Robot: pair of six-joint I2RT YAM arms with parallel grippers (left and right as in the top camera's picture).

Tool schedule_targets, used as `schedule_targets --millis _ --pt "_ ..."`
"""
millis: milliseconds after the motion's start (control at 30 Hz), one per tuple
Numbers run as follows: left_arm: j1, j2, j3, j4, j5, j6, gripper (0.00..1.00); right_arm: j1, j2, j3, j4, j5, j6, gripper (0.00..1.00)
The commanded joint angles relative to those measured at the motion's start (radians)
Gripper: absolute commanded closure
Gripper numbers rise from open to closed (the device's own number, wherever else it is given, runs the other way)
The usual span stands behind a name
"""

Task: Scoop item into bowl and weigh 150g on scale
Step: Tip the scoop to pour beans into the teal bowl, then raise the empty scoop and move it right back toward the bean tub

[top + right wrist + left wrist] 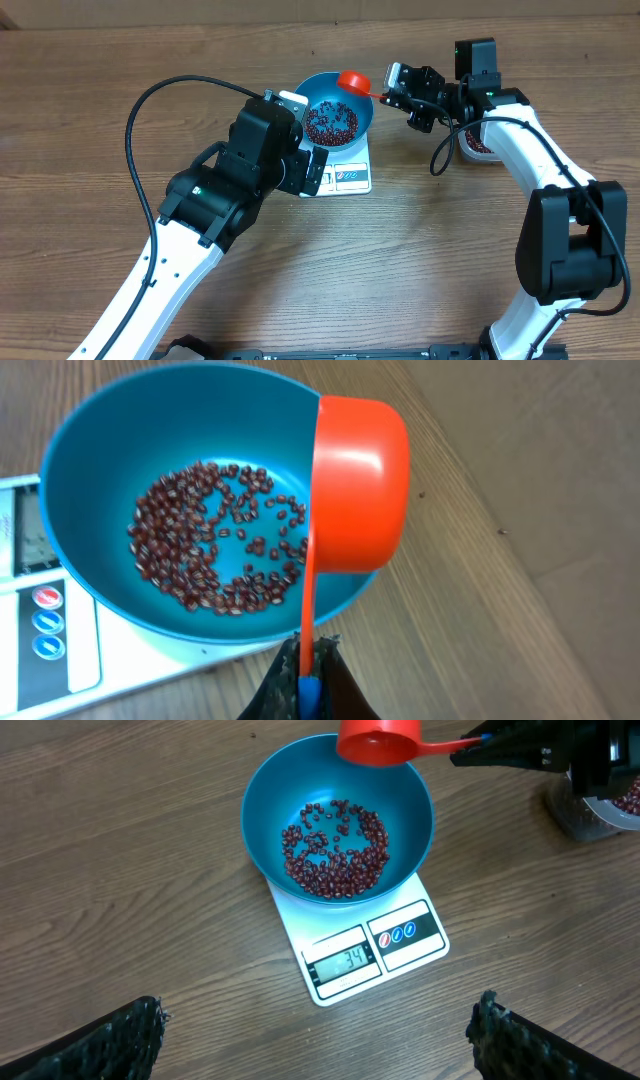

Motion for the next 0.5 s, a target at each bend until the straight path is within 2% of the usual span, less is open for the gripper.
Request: schedule_targets --millis 0,167,300,467 --pt "0.002 -0.014 0.021 0.001 0.008 0.018 0.0 0.003 -0.042 -0.004 0.004 -0.076 0.077 0.96" --pt "0.002 -0.014 0.021 0.001 0.008 0.018 0.0 0.003 -0.101 -0.003 -0.002 -0.122 0.165 0.96" --pt "0.002 -0.014 0.021 0.001 0.008 0.018 0.0 -0.002 -0.157 -0.003 -0.001 -0.121 0.356 0.96" --pt "0.002 -0.014 0.021 0.001 0.008 0.018 0.0 -0.056 -0.244 -0.003 -0.001 -0.12 0.682 0.96"
